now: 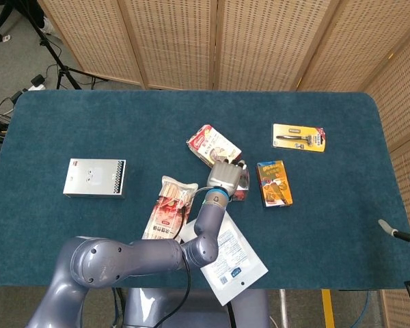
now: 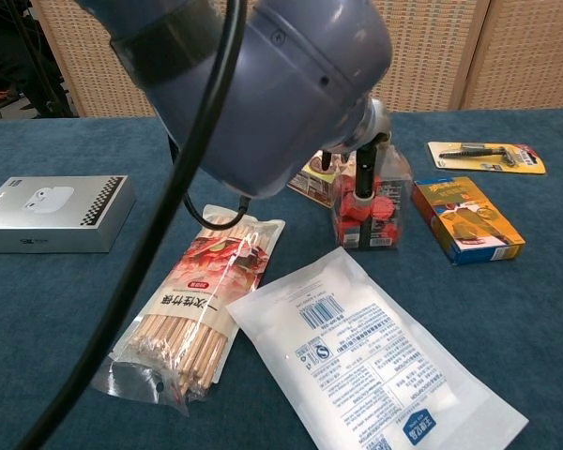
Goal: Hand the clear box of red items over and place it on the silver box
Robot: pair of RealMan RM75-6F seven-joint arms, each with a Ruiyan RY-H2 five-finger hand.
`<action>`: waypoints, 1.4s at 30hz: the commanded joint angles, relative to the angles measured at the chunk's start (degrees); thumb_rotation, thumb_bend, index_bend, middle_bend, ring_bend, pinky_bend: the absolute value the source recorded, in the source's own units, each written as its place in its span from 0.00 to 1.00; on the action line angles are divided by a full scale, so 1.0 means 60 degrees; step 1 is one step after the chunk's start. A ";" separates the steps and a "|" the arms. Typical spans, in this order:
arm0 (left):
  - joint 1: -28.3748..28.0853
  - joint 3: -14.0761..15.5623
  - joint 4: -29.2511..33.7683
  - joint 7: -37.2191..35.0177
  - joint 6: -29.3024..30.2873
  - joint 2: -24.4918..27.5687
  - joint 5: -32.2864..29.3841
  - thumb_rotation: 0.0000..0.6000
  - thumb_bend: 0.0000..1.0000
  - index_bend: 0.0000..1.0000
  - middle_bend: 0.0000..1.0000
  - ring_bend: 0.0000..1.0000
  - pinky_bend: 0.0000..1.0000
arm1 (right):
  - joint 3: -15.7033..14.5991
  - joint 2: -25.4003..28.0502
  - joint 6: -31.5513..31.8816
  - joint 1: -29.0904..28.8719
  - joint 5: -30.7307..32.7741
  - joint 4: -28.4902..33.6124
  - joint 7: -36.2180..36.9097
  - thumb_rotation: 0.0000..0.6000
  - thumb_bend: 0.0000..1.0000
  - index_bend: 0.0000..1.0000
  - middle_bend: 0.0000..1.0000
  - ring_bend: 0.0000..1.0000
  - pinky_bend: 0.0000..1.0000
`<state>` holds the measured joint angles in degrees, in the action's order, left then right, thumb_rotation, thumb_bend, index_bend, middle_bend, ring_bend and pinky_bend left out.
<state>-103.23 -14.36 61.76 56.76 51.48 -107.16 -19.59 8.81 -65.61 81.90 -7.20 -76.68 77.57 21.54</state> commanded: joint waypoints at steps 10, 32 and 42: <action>0.1023 -0.0399 0.0042 -0.0858 0.1137 -0.0079 0.3082 1.00 0.60 0.63 0.27 0.21 0.33 | 0.0048 0.0019 -0.0087 0.0022 -0.0029 0.0054 -0.0124 1.00 0.16 0.00 0.00 0.00 0.00; 0.3725 -0.1713 0.5102 -0.1589 -0.0230 0.5801 0.2755 1.00 0.59 0.63 0.27 0.22 0.33 | 0.0068 0.0068 -0.0367 -0.0001 0.0038 0.0494 -0.0947 1.00 0.16 0.00 0.00 0.00 0.00; 0.4896 -0.0416 0.6361 -0.1717 -0.1799 0.7875 0.3478 1.00 0.59 0.63 0.27 0.22 0.33 | 0.0075 0.0021 -0.0549 -0.0050 0.0153 0.0593 -0.1316 1.00 0.16 0.00 0.00 0.00 0.00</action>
<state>-75.42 -18.71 98.34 46.82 42.74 -61.98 -0.19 9.27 -65.48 78.75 -7.46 -75.86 81.00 13.86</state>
